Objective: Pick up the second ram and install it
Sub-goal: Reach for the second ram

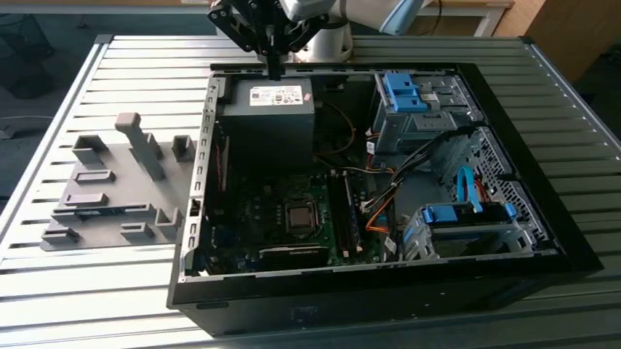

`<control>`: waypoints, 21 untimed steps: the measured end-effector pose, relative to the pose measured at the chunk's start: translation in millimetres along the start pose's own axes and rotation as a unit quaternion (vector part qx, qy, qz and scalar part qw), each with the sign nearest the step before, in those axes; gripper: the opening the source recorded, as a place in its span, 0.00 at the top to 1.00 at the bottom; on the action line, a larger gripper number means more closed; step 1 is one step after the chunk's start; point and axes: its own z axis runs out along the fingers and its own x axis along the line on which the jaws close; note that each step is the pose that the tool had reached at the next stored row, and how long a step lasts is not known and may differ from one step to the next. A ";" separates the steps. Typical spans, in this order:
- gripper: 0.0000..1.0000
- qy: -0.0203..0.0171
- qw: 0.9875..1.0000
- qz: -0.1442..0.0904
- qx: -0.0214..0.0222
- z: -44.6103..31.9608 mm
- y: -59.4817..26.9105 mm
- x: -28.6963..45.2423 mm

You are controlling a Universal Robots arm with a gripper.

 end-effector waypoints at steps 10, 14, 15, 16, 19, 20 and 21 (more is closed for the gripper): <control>0.89 0.000 1.000 0.000 0.000 0.0 -0.3 4.0; 0.89 0.000 1.000 0.000 0.000 0.1 -0.4 5.4; 0.89 0.000 1.000 0.000 0.000 0.1 -0.5 5.7; 0.89 0.000 1.000 0.000 0.000 0.1 -0.5 6.1; 0.89 0.000 1.000 0.000 0.000 0.1 -0.6 7.1; 0.89 0.000 1.000 0.000 0.000 0.2 -0.6 7.3; 0.89 0.000 1.000 0.000 0.000 0.2 -0.6 7.6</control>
